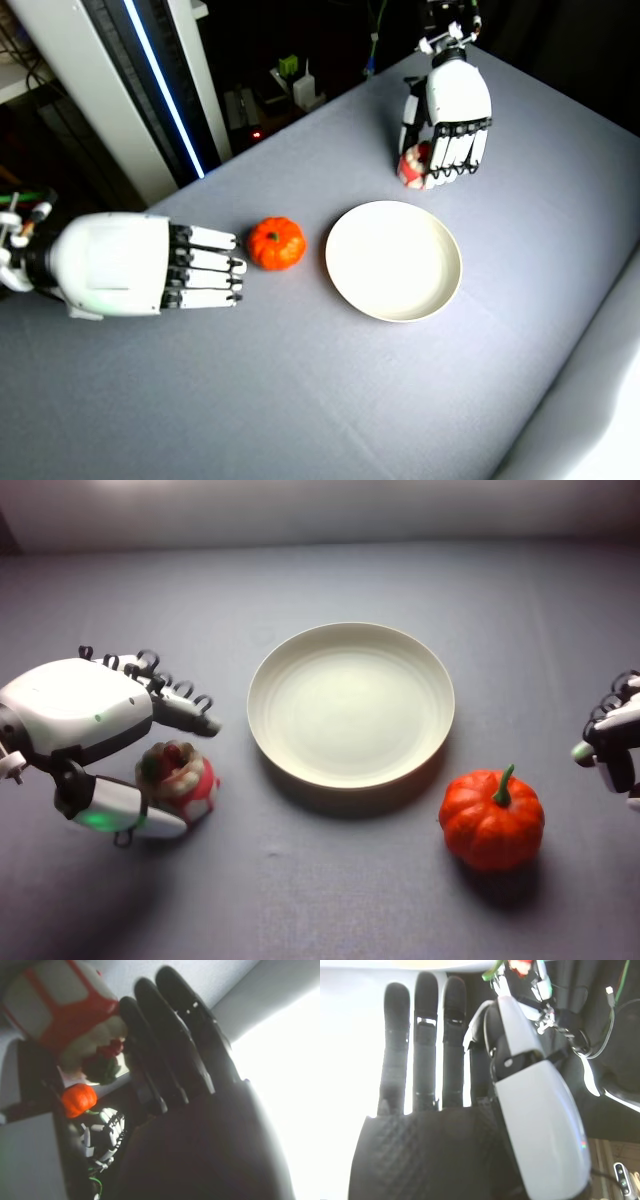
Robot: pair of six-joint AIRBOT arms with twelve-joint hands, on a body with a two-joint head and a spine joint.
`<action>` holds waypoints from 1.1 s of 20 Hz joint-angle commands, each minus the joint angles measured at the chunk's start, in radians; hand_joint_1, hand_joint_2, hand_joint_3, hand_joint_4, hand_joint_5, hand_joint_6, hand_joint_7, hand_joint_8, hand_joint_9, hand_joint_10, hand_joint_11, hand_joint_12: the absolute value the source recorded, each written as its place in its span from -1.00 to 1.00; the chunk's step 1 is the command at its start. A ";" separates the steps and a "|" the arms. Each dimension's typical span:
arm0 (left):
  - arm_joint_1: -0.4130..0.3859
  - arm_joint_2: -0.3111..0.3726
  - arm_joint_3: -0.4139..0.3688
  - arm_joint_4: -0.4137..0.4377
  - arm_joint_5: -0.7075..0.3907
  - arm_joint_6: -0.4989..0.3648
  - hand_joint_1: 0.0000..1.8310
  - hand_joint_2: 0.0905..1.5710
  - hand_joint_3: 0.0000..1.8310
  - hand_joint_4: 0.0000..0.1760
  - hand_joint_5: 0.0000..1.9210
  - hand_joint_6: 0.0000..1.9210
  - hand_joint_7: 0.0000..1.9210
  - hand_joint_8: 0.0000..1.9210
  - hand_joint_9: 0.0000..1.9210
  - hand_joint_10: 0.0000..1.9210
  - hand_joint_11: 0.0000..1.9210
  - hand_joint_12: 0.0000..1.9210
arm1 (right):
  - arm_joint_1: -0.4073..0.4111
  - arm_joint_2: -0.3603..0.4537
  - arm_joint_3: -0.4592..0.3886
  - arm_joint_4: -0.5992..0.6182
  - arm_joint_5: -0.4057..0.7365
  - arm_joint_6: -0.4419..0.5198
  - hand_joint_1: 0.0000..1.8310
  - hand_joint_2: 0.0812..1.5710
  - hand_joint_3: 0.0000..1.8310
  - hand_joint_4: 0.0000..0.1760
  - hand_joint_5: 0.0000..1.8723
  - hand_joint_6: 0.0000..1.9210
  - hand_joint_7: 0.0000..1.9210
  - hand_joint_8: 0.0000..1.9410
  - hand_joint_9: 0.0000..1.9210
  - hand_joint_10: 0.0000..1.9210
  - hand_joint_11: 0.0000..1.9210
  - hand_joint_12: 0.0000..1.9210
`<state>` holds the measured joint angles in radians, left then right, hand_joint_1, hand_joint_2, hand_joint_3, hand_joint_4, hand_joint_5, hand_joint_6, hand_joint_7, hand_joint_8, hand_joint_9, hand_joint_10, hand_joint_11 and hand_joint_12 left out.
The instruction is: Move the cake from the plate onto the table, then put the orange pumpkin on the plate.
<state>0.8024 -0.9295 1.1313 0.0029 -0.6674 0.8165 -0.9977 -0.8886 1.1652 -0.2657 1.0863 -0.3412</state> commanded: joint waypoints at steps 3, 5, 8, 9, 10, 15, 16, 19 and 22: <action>0.025 0.028 -0.013 -0.034 -0.203 -0.035 -0.23 0.13 -1.00 -0.17 -0.65 -1.00 -0.66 -1.00 -0.65 -1.00 -1.00 -0.06 | 0.029 -0.013 0.016 0.029 0.090 0.007 0.04 0.56 -1.00 -1.00 -0.28 -0.73 -0.27 -1.00 -0.33 -0.93 -0.82 0.24; 0.051 0.044 -0.033 -0.045 -0.267 -0.055 -0.22 0.09 -1.00 -0.18 -0.68 -1.00 -0.68 -1.00 -0.64 -1.00 -1.00 0.05 | 0.053 -0.025 0.026 0.007 0.069 0.012 0.01 0.54 -1.00 -1.00 -0.26 -0.97 -0.35 -1.00 -0.38 -0.99 -0.80 0.12; 0.088 0.077 -0.068 -0.080 -0.376 -0.055 -0.21 0.06 -1.00 0.17 -0.78 -1.00 -0.82 -1.00 -0.80 -1.00 -1.00 -0.24 | 0.096 -0.030 0.028 -0.058 0.024 0.023 -0.12 0.44 -1.00 -1.00 -0.45 -1.00 -0.52 -1.00 -0.42 -1.00 -0.83 0.21; 0.115 0.094 -0.087 -0.102 -0.433 -0.055 -0.16 0.05 -1.00 0.02 -0.79 -1.00 -0.86 -1.00 -0.85 -1.00 -1.00 -0.33 | 0.117 -0.036 0.029 -0.099 -0.002 0.028 -0.14 0.43 -1.00 -1.00 -0.50 -1.00 -0.58 -1.00 -0.47 -1.00 -0.88 0.25; 0.156 0.110 -0.109 -0.142 -0.506 -0.056 -0.12 0.01 -1.00 0.02 -0.87 -1.00 -0.95 -0.99 -0.95 -0.99 -1.00 -0.57 | 0.141 -0.047 0.034 -0.144 -0.035 0.040 -0.04 0.28 -1.00 -0.91 -0.53 -1.00 -0.61 -0.99 -0.52 -0.99 -0.89 0.27; 0.326 0.148 -0.165 -0.250 -0.736 -0.111 -0.12 0.04 -1.00 -0.17 -0.82 -1.00 -0.94 -1.00 -0.89 -1.00 -1.00 -0.48 | 0.251 -0.127 0.080 -0.340 -0.151 0.127 0.14 0.12 -1.00 -1.00 -0.50 -1.00 -0.56 -1.00 -0.45 -1.00 -0.74 0.08; 0.343 0.148 -0.169 -0.265 -0.750 -0.111 -0.05 0.04 -1.00 -0.41 -0.80 -0.99 -0.93 -1.00 -0.89 -1.00 -1.00 -0.48 | 0.268 -0.140 0.086 -0.372 -0.170 0.137 0.14 0.11 -1.00 -1.00 -0.53 -1.00 -0.61 -1.00 -0.51 -1.00 -0.78 0.04; 0.370 0.139 -0.171 -0.285 -0.758 -0.116 -0.06 0.08 -0.99 -0.82 -0.76 -0.99 -0.91 -1.00 -0.89 -1.00 -1.00 -0.48 | 0.311 -0.178 0.106 -0.454 -0.220 0.162 0.17 0.07 -1.00 -0.70 -0.52 -0.99 -0.63 -1.00 -0.51 -0.98 -0.72 -0.01; 0.372 0.134 -0.170 -0.286 -0.757 -0.123 -0.05 0.05 -1.00 -1.00 -0.74 -0.99 -0.90 -1.00 -0.88 -1.00 -1.00 -0.47 | 0.347 -0.214 0.127 -0.538 -0.286 0.171 0.22 0.06 -1.00 -1.00 -0.49 -1.00 -0.62 -1.00 -0.48 -0.99 -0.72 -0.04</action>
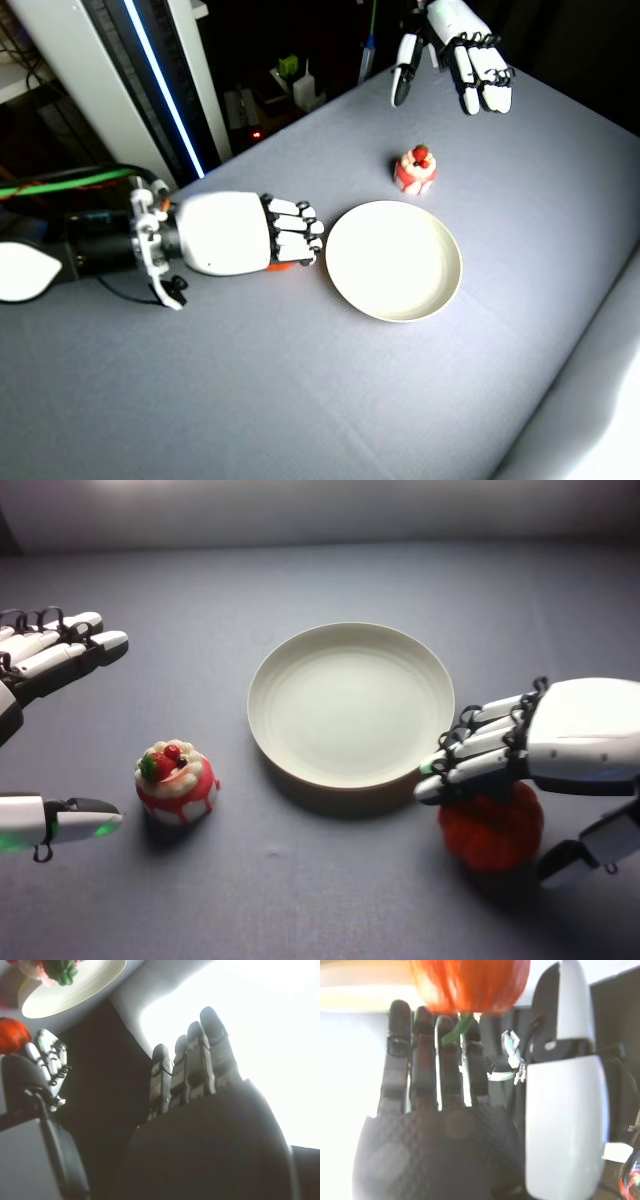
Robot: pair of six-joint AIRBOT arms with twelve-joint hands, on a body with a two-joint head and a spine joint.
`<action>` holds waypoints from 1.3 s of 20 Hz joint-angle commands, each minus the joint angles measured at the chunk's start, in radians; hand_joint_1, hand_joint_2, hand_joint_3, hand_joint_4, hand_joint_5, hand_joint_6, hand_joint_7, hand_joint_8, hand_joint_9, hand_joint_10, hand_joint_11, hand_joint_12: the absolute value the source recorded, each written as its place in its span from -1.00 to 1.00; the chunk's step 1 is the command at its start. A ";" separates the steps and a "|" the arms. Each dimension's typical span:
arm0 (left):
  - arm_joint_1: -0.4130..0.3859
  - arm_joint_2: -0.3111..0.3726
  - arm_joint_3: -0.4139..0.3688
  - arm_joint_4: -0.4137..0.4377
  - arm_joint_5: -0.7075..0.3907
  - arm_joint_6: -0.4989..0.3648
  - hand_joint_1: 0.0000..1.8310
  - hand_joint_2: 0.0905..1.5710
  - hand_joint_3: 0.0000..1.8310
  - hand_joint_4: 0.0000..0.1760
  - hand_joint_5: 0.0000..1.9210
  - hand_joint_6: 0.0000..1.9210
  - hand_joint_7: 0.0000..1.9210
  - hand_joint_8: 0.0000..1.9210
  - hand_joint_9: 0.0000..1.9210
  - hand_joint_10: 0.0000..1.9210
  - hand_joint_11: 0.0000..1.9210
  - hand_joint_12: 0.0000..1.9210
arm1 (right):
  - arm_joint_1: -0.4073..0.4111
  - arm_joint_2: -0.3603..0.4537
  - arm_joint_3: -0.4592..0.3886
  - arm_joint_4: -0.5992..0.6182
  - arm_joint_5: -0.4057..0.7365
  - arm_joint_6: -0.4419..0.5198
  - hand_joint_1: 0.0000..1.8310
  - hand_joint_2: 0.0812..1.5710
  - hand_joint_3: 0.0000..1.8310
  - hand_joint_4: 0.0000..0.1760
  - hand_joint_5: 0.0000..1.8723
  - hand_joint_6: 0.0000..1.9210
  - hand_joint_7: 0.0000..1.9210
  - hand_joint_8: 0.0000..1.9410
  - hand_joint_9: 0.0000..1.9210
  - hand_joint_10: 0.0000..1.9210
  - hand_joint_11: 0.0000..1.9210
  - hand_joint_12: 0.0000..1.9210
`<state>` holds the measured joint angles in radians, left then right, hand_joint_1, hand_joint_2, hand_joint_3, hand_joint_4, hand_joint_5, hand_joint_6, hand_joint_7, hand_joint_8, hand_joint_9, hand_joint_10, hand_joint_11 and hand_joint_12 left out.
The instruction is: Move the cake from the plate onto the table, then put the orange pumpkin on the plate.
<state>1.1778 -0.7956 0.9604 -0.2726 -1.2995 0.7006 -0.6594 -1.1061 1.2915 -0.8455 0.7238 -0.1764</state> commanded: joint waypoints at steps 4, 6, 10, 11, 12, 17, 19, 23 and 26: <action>-0.001 -0.006 0.001 -0.010 -0.124 -0.014 -0.09 0.04 -1.00 -0.43 -0.73 -1.00 -0.87 -1.00 -0.91 -1.00 -1.00 -0.58 | 0.023 -0.021 0.016 -0.003 0.024 0.007 0.38 0.14 -1.00 -1.00 -0.32 -0.99 -0.35 -0.95 -0.09 -0.87 -0.16 0.00; 0.001 -0.007 0.001 -0.008 -0.122 -0.018 -0.08 0.06 -1.00 0.00 -0.73 -1.00 -0.86 -1.00 -0.91 -1.00 -1.00 -0.64 | 0.023 -0.027 0.023 -0.008 0.007 0.007 0.38 0.46 -1.00 -1.00 -0.03 -0.26 -0.14 0.43 0.10 0.62 0.22 0.67; 0.013 -0.011 0.005 0.000 -0.105 -0.029 -0.07 0.05 -1.00 -0.15 -0.74 -1.00 -0.85 -1.00 -0.84 -1.00 -1.00 -0.42 | 0.037 -0.018 0.036 0.019 0.016 0.007 0.32 0.58 -1.00 -1.00 -0.25 0.24 -0.23 0.69 0.05 0.74 0.19 0.76; 0.015 -0.013 0.006 0.000 -0.105 -0.031 -0.07 0.05 -1.00 -0.15 -0.74 -1.00 -0.85 -1.00 -0.84 -1.00 -1.00 -0.42 | 0.046 -0.011 0.036 0.034 0.029 0.007 0.32 0.58 -1.00 -1.00 -0.25 0.24 -0.23 0.69 0.05 0.74 0.19 0.76; 0.015 -0.013 0.007 0.000 -0.105 -0.032 -0.12 0.05 -1.00 -0.05 -0.73 -1.00 -0.84 -1.00 -0.81 -0.99 -0.99 -0.37 | 0.054 -0.003 0.036 0.049 0.046 0.007 0.28 0.63 -0.99 -1.00 -0.30 0.36 -0.31 0.79 0.01 0.94 0.20 0.93; 0.017 -0.014 0.007 0.000 -0.106 -0.034 -0.10 0.05 -1.00 0.15 -0.74 -1.00 -0.84 -1.00 -0.83 -1.00 -1.00 -0.40 | 0.108 0.017 0.039 0.162 0.134 -0.048 0.20 0.57 -1.00 -1.00 -0.22 0.44 -0.47 0.97 -0.19 1.00 -0.03 1.00; 0.017 -0.016 0.008 -0.002 -0.107 -0.034 -0.15 0.05 -1.00 0.08 -0.74 -1.00 -0.84 -1.00 -0.84 -1.00 -1.00 -0.46 | 0.144 0.011 0.057 0.179 0.133 -0.074 0.29 0.52 -1.00 -1.00 -0.14 0.26 -0.19 0.48 -0.23 0.61 -0.22 0.75; 0.017 -0.022 0.009 -0.010 -0.122 -0.034 -0.11 0.06 -1.00 0.44 -0.79 -1.00 -0.86 -1.00 -0.89 -1.00 -1.00 -0.59 | 0.226 -0.086 0.150 0.157 0.061 -0.074 0.33 0.45 -1.00 -1.00 -0.10 0.18 -0.01 0.19 -0.06 0.18 -0.15 0.44; 0.017 -0.026 0.012 -0.014 -0.137 -0.034 -0.09 0.12 -0.99 0.26 -0.85 -1.00 -0.92 -1.00 -0.91 -1.00 -1.00 -0.38 | 0.254 -0.186 0.225 0.119 -0.041 -0.074 0.36 0.39 -1.00 -1.00 0.09 -0.15 -0.02 0.26 -0.11 0.34 -0.16 0.56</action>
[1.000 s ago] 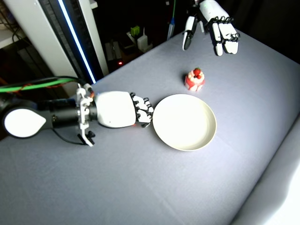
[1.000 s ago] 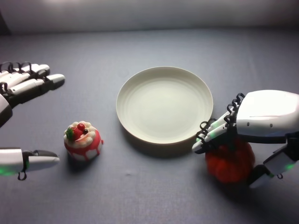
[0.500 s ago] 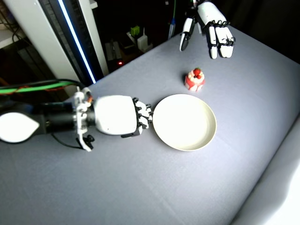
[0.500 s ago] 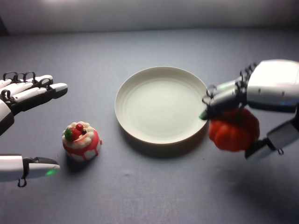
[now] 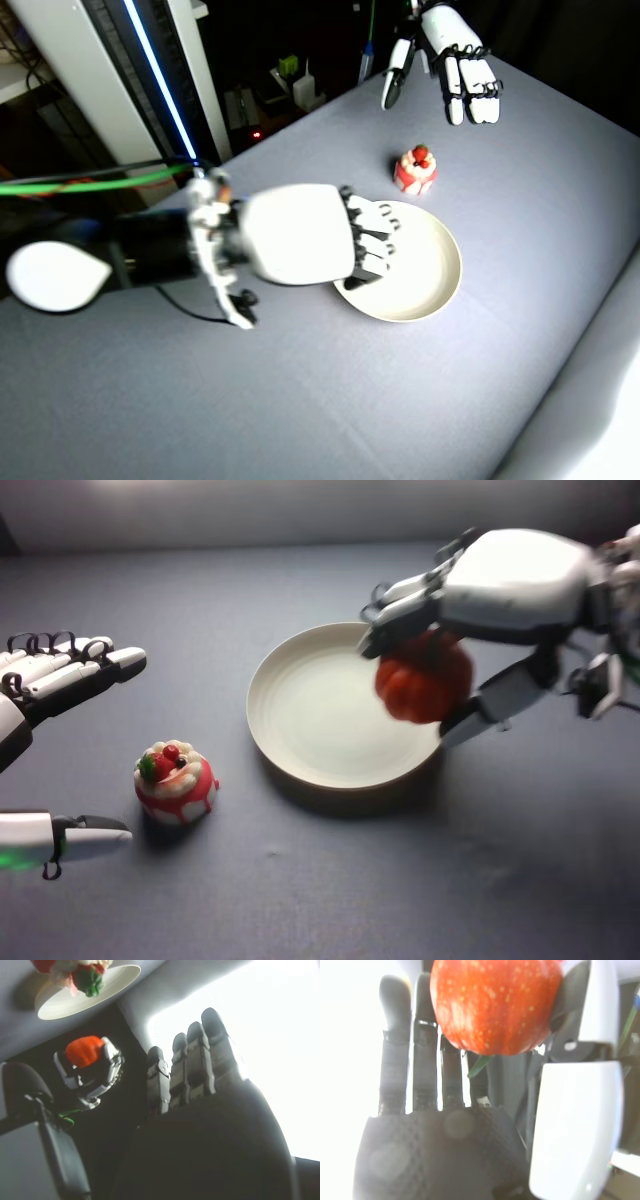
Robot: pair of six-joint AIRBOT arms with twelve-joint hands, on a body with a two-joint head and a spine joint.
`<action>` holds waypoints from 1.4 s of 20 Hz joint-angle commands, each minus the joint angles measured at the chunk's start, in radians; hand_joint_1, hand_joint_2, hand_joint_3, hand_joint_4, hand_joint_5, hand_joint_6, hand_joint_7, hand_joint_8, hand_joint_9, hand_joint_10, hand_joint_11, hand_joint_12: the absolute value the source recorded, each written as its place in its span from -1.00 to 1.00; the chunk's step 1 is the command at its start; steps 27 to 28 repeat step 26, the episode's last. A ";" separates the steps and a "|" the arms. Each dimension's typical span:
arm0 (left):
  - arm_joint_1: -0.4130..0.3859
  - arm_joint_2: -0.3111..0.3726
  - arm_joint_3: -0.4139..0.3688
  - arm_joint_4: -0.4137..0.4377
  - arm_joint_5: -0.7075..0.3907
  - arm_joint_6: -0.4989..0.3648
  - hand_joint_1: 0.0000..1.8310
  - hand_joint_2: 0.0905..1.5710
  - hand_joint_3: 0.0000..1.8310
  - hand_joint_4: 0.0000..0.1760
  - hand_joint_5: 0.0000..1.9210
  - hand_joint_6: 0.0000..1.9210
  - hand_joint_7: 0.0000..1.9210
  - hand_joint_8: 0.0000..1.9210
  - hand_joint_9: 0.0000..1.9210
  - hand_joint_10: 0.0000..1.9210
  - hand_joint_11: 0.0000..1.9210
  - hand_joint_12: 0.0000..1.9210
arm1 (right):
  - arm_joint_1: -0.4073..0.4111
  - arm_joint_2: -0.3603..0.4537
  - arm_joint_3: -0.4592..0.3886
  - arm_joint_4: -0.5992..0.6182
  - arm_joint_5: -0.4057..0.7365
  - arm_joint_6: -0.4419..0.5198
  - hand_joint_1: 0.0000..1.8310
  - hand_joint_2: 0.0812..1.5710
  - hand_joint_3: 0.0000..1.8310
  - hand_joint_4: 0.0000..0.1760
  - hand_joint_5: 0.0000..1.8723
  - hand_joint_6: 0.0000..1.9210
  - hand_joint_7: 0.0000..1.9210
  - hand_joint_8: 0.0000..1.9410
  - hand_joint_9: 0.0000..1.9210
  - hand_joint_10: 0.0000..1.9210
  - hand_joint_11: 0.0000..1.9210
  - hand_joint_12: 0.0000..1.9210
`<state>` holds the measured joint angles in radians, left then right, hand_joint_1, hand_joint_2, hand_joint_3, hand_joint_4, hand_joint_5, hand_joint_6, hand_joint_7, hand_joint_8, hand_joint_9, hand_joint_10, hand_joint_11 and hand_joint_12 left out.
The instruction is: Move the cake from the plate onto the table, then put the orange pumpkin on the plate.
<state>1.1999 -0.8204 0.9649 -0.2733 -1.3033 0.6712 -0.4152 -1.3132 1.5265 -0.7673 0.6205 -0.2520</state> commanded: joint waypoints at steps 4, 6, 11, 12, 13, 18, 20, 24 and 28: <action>-0.009 -0.008 0.011 -0.015 -0.142 -0.005 -0.03 0.13 -0.99 0.07 -0.87 -1.00 -0.94 -1.00 -0.92 -1.00 -1.00 -0.32 | 0.014 -0.094 0.073 0.017 -0.026 0.001 0.04 0.31 -1.00 -1.00 -0.46 -0.42 -0.60 0.00 -0.36 0.37 -0.25 0.62; -0.010 -0.010 0.013 -0.015 -0.142 -0.008 0.00 0.13 -0.99 -0.04 -0.85 -0.99 -0.93 -1.00 -0.91 -0.99 -1.00 -0.23 | 0.019 -0.124 0.092 0.013 -0.036 0.001 -0.14 0.26 -1.00 -0.35 -0.67 -0.84 -0.69 -0.62 -0.52 -0.25 -0.61 0.26; -0.008 -0.010 0.010 -0.016 -0.141 -0.011 0.06 0.09 -1.00 -0.43 -0.85 -1.00 -0.90 -1.00 -0.90 -1.00 -1.00 -0.25 | 0.045 -0.131 0.088 -0.003 -0.038 0.001 -0.34 0.10 -1.00 1.00 -1.00 -1.00 -1.00 -1.00 -1.00 -1.00 -1.00 -0.99; -0.007 -0.010 0.008 -0.016 -0.140 -0.011 0.05 0.09 -1.00 -0.46 -0.86 -1.00 -0.90 -1.00 -0.91 -1.00 -1.00 -0.28 | 0.048 -0.130 0.074 -0.003 -0.036 0.001 -0.37 0.09 -1.00 1.00 -1.00 -1.00 -1.00 -1.00 -1.00 -1.00 -1.00 -1.00; -0.005 -0.009 0.005 -0.018 -0.142 -0.012 0.07 0.07 -1.00 -0.60 -0.87 -1.00 -0.90 -1.00 -0.92 -1.00 -1.00 -0.29 | 0.057 -0.096 0.054 -0.002 -0.028 0.001 -0.34 0.07 -1.00 1.00 -1.00 -1.00 -1.00 -1.00 -1.00 -1.00 -1.00 -1.00; 0.017 -0.002 -0.010 -0.040 -0.182 -0.016 0.08 0.06 -1.00 0.08 -0.94 -0.99 -0.93 -1.00 -0.96 -1.00 -1.00 -0.50 | 0.067 0.094 -0.081 0.079 0.100 -0.001 -0.43 0.08 -1.00 0.92 -1.00 -1.00 -1.00 -1.00 -1.00 -1.00 -1.00 -1.00; 0.025 0.002 -0.013 -0.047 -0.206 -0.022 0.04 0.07 -1.00 -0.01 -0.95 -1.00 -0.93 -1.00 -0.95 -1.00 -1.00 -0.53 | 0.065 0.174 -0.139 0.135 0.162 -0.037 -0.46 0.08 -1.00 0.98 -1.00 -1.00 -1.00 -1.00 -1.00 -1.00 -0.98 -0.99; 0.049 0.019 -0.020 -0.069 -0.275 -0.027 -0.03 0.05 -1.00 -0.20 -0.96 -0.99 -0.97 -0.99 -0.98 -0.99 -1.00 -0.59 | -0.016 0.263 -0.210 0.277 0.301 -0.113 -0.31 0.11 -0.99 0.99 -1.00 -1.00 -1.00 -1.00 -1.00 -1.00 -0.96 -0.98; 0.057 0.024 -0.021 -0.082 -0.331 -0.033 -0.07 0.13 -0.98 -0.42 -1.00 -1.00 -1.00 -1.00 -1.00 -1.00 -1.00 -0.70 | -0.093 0.302 -0.243 0.368 0.392 -0.127 -0.19 0.11 -1.00 0.37 -1.00 -1.00 -1.00 -1.00 -1.00 -1.00 -1.00 -1.00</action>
